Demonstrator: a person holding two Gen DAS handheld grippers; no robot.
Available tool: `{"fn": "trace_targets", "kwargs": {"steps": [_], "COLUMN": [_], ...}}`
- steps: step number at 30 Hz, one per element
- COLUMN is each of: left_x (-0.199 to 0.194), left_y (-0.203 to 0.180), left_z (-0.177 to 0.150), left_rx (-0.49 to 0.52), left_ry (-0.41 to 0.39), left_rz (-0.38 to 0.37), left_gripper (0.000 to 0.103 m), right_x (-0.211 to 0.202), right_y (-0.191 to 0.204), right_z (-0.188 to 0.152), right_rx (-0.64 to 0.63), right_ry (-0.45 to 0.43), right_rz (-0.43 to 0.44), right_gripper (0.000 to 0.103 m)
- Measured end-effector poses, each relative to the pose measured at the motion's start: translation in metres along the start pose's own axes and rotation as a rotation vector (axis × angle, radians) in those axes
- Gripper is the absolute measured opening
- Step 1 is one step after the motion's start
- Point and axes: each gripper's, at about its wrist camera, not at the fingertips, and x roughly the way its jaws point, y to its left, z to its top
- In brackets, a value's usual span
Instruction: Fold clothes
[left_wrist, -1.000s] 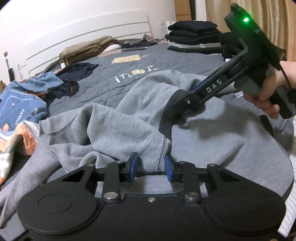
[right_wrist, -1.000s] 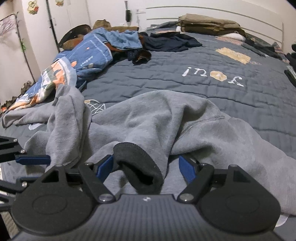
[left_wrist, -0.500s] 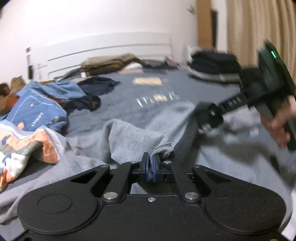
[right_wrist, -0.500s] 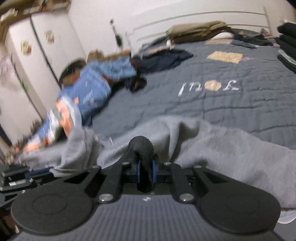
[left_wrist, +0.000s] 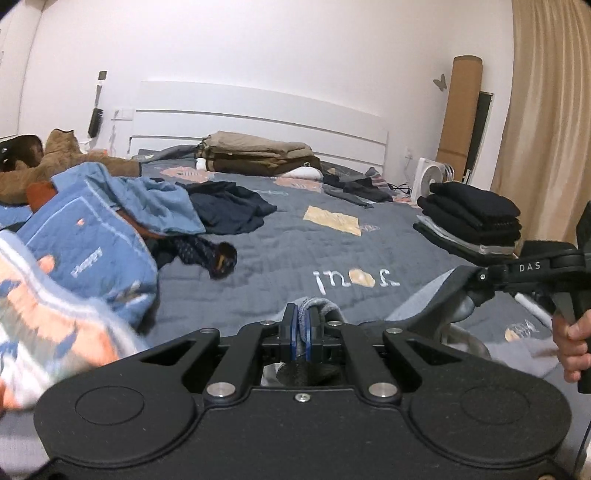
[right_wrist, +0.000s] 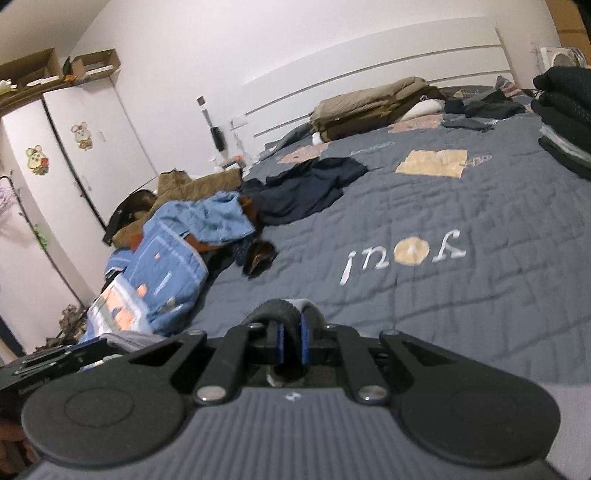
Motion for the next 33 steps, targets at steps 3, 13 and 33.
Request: {"fn": "trace_targets", "kwargs": {"steps": [3, 13, 33], "left_x": [0.022, 0.093, 0.02], "left_y": [0.004, 0.016, -0.018], "left_z": [0.018, 0.059, 0.025], "left_rx": [0.017, 0.028, -0.035], "left_ry": [0.0, 0.012, 0.01], "left_rz": [0.002, 0.048, 0.015], "left_gripper": [0.004, 0.004, 0.051], "right_x": [0.015, 0.07, 0.025], "right_y": [-0.004, -0.02, -0.009], "right_z": [0.02, 0.062, 0.033], "right_rx": [-0.005, -0.02, -0.11], "right_ry": [-0.018, -0.051, -0.006], "right_rz": [-0.026, -0.14, -0.175], "right_gripper": [0.008, 0.007, 0.068]}}
